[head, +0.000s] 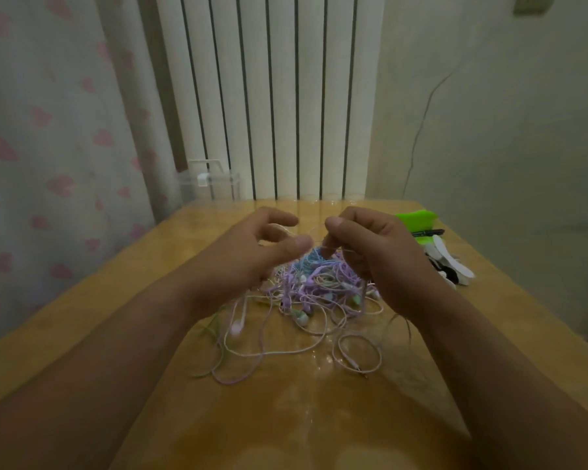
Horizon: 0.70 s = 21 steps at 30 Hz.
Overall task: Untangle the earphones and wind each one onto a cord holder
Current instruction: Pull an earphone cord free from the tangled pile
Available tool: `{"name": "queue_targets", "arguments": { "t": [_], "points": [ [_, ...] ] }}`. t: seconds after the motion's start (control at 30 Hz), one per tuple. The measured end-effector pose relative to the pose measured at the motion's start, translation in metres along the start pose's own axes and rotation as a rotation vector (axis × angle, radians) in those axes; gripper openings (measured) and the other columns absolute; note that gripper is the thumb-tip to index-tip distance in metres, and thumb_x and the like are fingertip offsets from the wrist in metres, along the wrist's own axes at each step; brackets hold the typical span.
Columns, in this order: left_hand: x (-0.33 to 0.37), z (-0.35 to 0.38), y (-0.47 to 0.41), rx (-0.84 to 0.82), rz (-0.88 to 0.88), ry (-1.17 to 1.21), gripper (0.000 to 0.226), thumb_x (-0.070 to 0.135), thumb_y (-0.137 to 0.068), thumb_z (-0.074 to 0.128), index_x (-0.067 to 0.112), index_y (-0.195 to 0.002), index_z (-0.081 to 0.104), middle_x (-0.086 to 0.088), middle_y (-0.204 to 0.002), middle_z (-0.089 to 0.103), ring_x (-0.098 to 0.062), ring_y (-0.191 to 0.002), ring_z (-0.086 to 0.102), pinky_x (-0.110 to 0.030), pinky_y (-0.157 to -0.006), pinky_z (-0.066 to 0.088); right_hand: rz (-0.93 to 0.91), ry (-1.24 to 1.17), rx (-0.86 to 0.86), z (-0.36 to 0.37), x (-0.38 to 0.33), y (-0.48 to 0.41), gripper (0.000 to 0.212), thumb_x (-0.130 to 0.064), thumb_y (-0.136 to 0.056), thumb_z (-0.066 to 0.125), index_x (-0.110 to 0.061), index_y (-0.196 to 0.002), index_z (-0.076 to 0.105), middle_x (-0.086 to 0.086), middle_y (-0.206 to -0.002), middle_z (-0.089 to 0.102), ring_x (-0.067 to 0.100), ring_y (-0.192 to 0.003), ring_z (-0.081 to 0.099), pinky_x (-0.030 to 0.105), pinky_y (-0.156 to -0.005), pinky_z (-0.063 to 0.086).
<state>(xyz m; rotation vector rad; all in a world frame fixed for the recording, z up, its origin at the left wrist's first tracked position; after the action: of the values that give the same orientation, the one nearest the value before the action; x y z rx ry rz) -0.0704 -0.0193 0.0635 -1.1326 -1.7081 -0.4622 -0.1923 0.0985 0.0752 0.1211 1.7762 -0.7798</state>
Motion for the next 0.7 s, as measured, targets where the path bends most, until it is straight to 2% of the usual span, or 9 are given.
{"name": "queue_targets", "arguments": {
  "t": [0.07, 0.13, 0.2, 0.27, 0.33, 0.4, 0.47, 0.57, 0.7],
  "points": [
    [0.003, 0.024, 0.002, -0.146, 0.027, -0.041, 0.047, 0.059, -0.086, 0.066, 0.031, -0.123, 0.065, 0.004, -0.106, 0.075, -0.005, -0.063, 0.054, -0.020, -0.056, 0.044, -0.018, -0.018, -0.018, 0.002, -0.004, 0.000, 0.027, -0.019, -0.104, 0.058, -0.001, -0.086, 0.063, -0.011, -0.056, 0.056, 0.007, -0.048, 0.036, 0.019, -0.048, 0.032],
    [0.004, 0.040, 0.003, -0.220, 0.067, -0.039, 0.042, 0.054, -0.089, 0.064, 0.017, -0.108, 0.071, 0.002, -0.086, 0.075, -0.009, -0.064, 0.054, -0.022, -0.061, 0.044, -0.019, -0.029, -0.005, 0.000, -0.004, 0.000, 0.026, -0.021, -0.104, 0.057, -0.003, -0.087, 0.063, -0.009, -0.058, 0.057, 0.009, -0.048, 0.034, 0.020, -0.047, 0.031],
    [0.003, 0.036, 0.002, -0.192, 0.115, 0.047, 0.044, 0.051, -0.095, 0.065, 0.008, -0.087, 0.072, -0.004, -0.073, 0.065, -0.011, -0.067, 0.055, -0.023, -0.071, 0.046, 0.007, -0.074, 0.061, -0.009, 0.000, -0.002, 0.023, -0.025, -0.104, 0.058, -0.006, -0.093, 0.064, -0.002, -0.067, 0.065, 0.010, -0.048, 0.034, 0.020, -0.045, 0.030],
    [0.000, 0.018, -0.001, -0.107, 0.169, 0.205, 0.046, 0.045, -0.097, 0.061, 0.006, -0.074, 0.067, -0.009, -0.075, 0.061, -0.017, -0.079, 0.062, -0.029, -0.086, 0.048, 0.083, -0.126, 0.148, -0.022, 0.010, -0.004, 0.025, -0.032, -0.105, 0.057, -0.009, -0.102, 0.066, 0.006, -0.075, 0.069, 0.011, -0.050, 0.033, 0.020, -0.044, 0.029],
    [-0.008, -0.004, -0.005, -0.048, 0.178, 0.526, 0.042, 0.038, -0.100, 0.056, 0.012, -0.067, 0.063, -0.007, -0.066, 0.056, -0.022, -0.080, 0.066, -0.037, -0.092, 0.055, 0.185, -0.098, 0.139, -0.024, 0.023, -0.004, 0.035, -0.041, -0.106, 0.053, -0.011, -0.109, 0.069, 0.008, -0.077, 0.068, 0.011, -0.051, 0.036, 0.020, -0.043, 0.030],
    [-0.013, -0.016, -0.010, -0.062, 0.156, 0.830, 0.039, 0.033, -0.104, 0.048, 0.017, -0.070, 0.059, 0.002, -0.055, 0.040, -0.014, -0.055, 0.050, -0.028, -0.063, 0.056, 0.264, 0.033, 0.000, -0.011, 0.033, -0.001, 0.043, -0.049, -0.105, 0.051, -0.012, -0.107, 0.073, 0.007, -0.069, 0.063, 0.011, -0.050, 0.038, 0.021, -0.044, 0.031],
    [-0.017, -0.031, -0.013, -0.070, 0.158, 0.967, 0.037, 0.034, -0.108, 0.043, 0.018, -0.078, 0.057, 0.008, -0.052, 0.030, -0.006, -0.045, 0.030, -0.018, -0.041, 0.035, 0.275, 0.197, -0.137, 0.005, 0.041, 0.003, 0.046, -0.052, -0.103, 0.054, -0.011, -0.095, 0.075, 0.003, -0.059, 0.049, 0.012, -0.049, 0.035, 0.024, -0.047, 0.030],
    [-0.030, -0.054, -0.019, -0.039, 0.188, 1.109, 0.037, 0.037, -0.112, 0.038, 0.020, -0.086, 0.060, 0.009, -0.050, 0.032, -0.006, -0.043, 0.027, -0.015, -0.040, 0.027, 0.267, 0.407, -0.165, 0.006, 0.048, 0.003, 0.054, -0.060, -0.099, 0.055, -0.015, -0.071, 0.068, -0.003, -0.056, 0.042, 0.010, -0.048, 0.033, 0.025, -0.051, 0.030],
    [-0.044, -0.060, -0.019, 0.032, 0.169, 1.117, 0.035, 0.030, -0.111, 0.041, 0.018, -0.092, 0.068, 0.009, -0.053, 0.035, -0.005, -0.044, 0.027, -0.015, -0.041, 0.026, 0.250, 0.574, -0.174, 0.005, 0.049, 0.003, 0.055, -0.057, -0.100, 0.052, -0.015, -0.067, 0.064, -0.008, -0.053, 0.052, 0.007, -0.048, 0.043, 0.019, -0.052, 0.037]
  ]
}}
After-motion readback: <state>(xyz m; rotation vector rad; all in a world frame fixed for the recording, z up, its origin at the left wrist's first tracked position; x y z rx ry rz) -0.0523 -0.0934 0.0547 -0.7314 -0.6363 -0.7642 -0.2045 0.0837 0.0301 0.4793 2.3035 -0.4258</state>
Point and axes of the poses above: each hand's wrist, its own y-axis away from the middle knuckle, its own z-axis out of the palm, x = y × z, the point moved 10 cm from there along -y, towards the middle knuckle
